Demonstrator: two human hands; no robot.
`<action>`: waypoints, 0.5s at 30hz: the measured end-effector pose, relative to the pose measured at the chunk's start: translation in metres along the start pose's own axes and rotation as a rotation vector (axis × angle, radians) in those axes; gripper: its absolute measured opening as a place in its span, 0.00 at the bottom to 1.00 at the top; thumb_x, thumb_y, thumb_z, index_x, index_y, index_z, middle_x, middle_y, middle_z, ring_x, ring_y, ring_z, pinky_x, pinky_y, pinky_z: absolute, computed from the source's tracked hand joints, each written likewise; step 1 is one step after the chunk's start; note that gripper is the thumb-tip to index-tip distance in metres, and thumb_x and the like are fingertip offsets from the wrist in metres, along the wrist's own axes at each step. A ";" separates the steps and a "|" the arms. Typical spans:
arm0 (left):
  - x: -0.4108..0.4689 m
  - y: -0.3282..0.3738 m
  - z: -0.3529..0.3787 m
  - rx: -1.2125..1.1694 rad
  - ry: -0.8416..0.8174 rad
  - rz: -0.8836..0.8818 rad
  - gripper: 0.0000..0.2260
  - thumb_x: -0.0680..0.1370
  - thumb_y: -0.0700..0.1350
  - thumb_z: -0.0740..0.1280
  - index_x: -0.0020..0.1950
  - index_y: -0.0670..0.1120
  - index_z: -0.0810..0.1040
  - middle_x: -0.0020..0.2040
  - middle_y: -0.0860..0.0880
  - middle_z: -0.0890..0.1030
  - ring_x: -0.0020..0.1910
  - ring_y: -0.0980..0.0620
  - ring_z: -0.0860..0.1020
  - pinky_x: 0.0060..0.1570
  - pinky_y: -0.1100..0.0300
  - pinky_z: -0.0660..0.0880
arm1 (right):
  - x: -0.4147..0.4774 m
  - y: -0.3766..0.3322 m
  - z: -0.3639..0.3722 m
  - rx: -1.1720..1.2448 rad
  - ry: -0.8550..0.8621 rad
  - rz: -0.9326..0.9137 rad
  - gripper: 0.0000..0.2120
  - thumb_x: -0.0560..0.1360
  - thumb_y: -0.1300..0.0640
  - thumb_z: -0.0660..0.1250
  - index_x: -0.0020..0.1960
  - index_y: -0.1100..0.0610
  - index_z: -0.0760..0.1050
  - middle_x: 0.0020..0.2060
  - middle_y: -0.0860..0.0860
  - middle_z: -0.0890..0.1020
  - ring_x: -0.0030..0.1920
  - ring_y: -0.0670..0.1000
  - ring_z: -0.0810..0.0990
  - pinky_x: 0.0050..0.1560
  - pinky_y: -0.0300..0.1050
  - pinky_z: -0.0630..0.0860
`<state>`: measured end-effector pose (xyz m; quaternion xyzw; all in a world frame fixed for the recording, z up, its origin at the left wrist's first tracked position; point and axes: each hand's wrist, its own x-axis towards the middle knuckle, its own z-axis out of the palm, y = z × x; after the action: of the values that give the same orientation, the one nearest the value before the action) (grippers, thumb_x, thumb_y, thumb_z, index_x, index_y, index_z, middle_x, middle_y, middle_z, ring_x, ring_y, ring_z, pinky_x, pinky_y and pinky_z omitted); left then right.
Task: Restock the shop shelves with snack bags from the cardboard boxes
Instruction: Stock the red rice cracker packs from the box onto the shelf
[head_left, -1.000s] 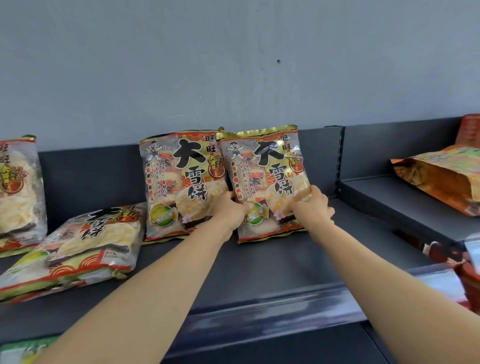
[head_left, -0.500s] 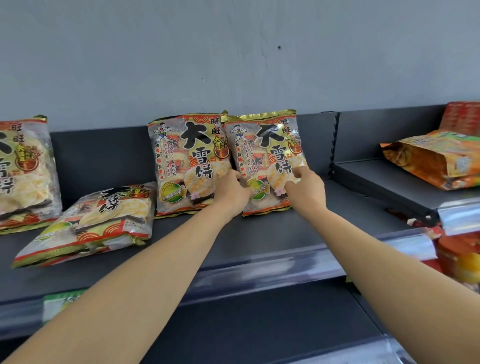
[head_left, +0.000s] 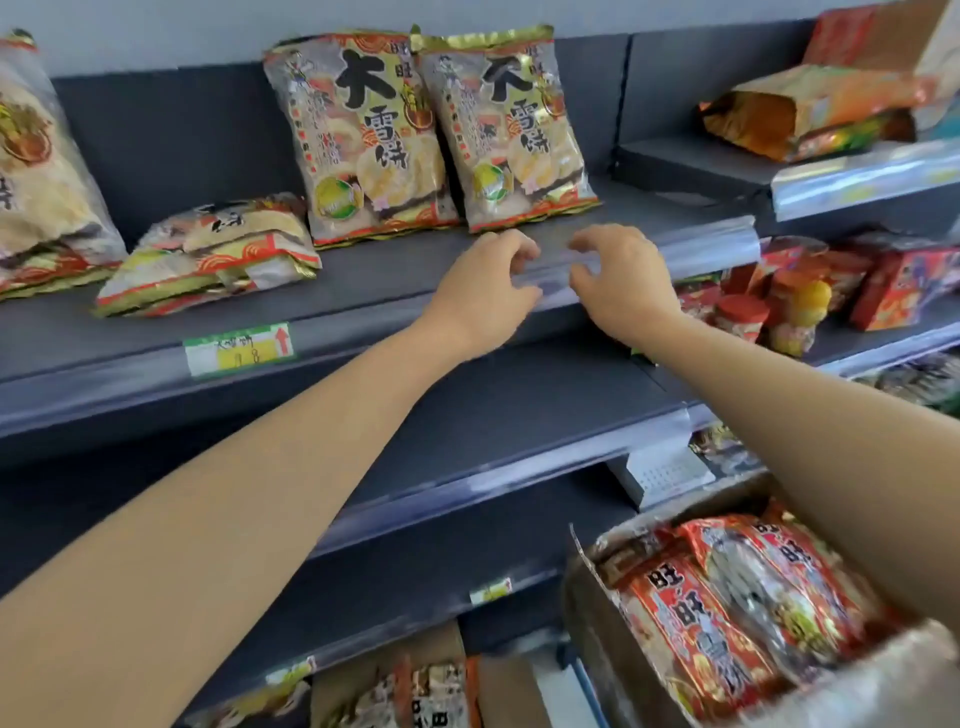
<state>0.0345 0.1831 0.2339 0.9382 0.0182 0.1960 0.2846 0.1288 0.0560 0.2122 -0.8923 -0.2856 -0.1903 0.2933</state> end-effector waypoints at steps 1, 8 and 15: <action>-0.016 0.004 0.014 -0.019 -0.054 0.001 0.16 0.77 0.41 0.66 0.65 0.43 0.72 0.59 0.46 0.74 0.50 0.54 0.71 0.50 0.64 0.66 | -0.022 0.008 -0.005 -0.029 -0.021 0.017 0.17 0.77 0.60 0.60 0.65 0.60 0.73 0.63 0.56 0.77 0.66 0.57 0.70 0.63 0.48 0.66; -0.088 0.025 0.106 -0.067 -0.456 -0.069 0.17 0.77 0.41 0.66 0.66 0.42 0.71 0.61 0.45 0.73 0.58 0.47 0.74 0.55 0.59 0.69 | -0.139 0.086 -0.017 -0.242 -0.262 0.183 0.16 0.76 0.60 0.61 0.62 0.60 0.76 0.60 0.59 0.78 0.61 0.61 0.73 0.59 0.53 0.71; -0.127 0.037 0.186 -0.085 -0.644 -0.195 0.17 0.77 0.43 0.67 0.65 0.43 0.73 0.61 0.45 0.76 0.58 0.48 0.76 0.57 0.56 0.73 | -0.207 0.169 -0.018 -0.335 -0.622 0.393 0.14 0.75 0.59 0.61 0.59 0.59 0.76 0.50 0.58 0.81 0.44 0.58 0.79 0.38 0.42 0.72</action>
<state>-0.0152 0.0354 0.0667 0.9331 0.0089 -0.1379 0.3321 0.0729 -0.1504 0.0510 -0.9804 -0.1498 0.1044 0.0742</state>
